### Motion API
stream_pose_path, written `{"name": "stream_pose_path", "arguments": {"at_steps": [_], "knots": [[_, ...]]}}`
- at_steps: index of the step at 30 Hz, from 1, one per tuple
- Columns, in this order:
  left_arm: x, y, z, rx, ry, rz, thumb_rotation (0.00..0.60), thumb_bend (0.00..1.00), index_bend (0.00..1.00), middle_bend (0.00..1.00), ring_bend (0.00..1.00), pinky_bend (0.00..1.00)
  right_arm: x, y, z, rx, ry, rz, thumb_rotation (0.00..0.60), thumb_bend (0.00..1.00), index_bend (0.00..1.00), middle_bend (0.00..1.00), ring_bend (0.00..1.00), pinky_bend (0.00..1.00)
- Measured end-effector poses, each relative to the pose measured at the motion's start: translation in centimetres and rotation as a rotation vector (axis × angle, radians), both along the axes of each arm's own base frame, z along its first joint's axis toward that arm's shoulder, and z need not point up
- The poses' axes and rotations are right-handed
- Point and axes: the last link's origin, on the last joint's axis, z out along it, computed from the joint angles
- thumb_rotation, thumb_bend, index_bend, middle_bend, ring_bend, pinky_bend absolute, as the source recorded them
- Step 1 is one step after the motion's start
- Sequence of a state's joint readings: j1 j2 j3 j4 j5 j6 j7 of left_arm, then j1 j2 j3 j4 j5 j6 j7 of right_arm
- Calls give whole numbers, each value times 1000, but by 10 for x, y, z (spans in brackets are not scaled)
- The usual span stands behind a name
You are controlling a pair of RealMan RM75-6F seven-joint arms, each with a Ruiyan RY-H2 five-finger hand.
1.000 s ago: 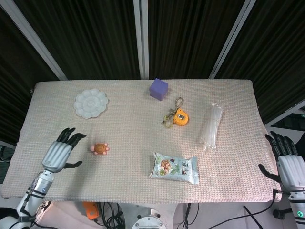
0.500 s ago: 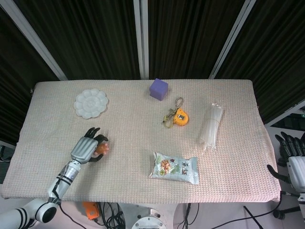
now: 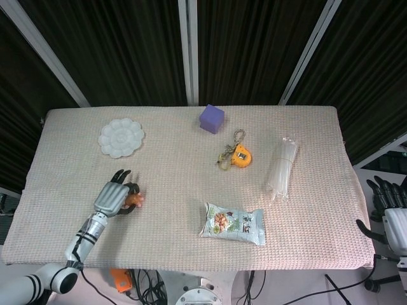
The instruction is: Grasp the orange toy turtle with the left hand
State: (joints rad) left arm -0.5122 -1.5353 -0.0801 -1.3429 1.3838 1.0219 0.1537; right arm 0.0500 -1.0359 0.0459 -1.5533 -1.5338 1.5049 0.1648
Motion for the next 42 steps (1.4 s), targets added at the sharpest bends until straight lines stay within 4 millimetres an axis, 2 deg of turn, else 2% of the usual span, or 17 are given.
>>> {"name": "stream_pose_path", "arguments": {"at_steps": [3,6,9,13,15,16,18,20,21,23,25,29,32,37,42], "knots": [[-2,1,-3,-2,13,-4,600,320,563,561,154,56,1,0,0,2,2,1,600,172,0,0,0,0],[-3,2,-5,9,24,-15,600,354,688,673,265,101,0,0,-1,7,5,-4,600,171,0,0,0,0],[-4,4,-7,41,21,-34,600,385,791,770,332,127,0,-1,-2,9,5,-6,600,171,0,0,0,0],[-8,5,-11,64,17,-57,600,385,819,797,349,129,1,-1,-2,7,7,-3,600,171,0,0,0,0],[-9,5,-12,62,2,-54,600,381,805,791,349,128,1,-1,-2,7,6,-3,600,171,0,0,0,0],[-9,4,-13,60,-7,-50,600,367,761,770,341,127,1,-1,-2,7,5,-3,600,171,0,0,0,0],[-8,3,-13,51,-16,-42,600,299,588,651,286,117,1,-1,-1,4,4,-5,600,171,0,0,0,0],[-7,2,-11,35,-24,-36,600,207,359,423,174,97,0,-1,0,-1,3,-7,600,171,0,0,0,0],[-7,1,-10,29,-31,-33,600,181,281,334,129,90,0,0,1,-3,3,-7,600,171,0,0,0,0],[-5,0,-6,22,-48,-31,600,142,162,197,45,80,0,0,2,-5,3,-8,600,171,0,0,0,0],[-2,-1,-1,23,-69,-33,600,131,128,162,8,77,0,1,3,-7,0,-8,600,171,0,0,0,0],[0,-3,10,27,-78,-42,600,127,122,160,0,77,-1,1,3,-7,0,-10,600,171,0,0,0,0],[0,-3,15,25,-58,-41,600,126,143,216,0,81,0,1,2,-2,-1,-8,600,171,0,0,0,0],[-4,-3,14,3,-20,-23,600,133,254,313,11,106,1,0,1,5,1,-5,600,171,0,0,0,0],[-6,-1,9,11,-25,-3,600,162,368,427,108,163,2,-1,1,10,6,-7,600,172,0,0,0,0]]}}
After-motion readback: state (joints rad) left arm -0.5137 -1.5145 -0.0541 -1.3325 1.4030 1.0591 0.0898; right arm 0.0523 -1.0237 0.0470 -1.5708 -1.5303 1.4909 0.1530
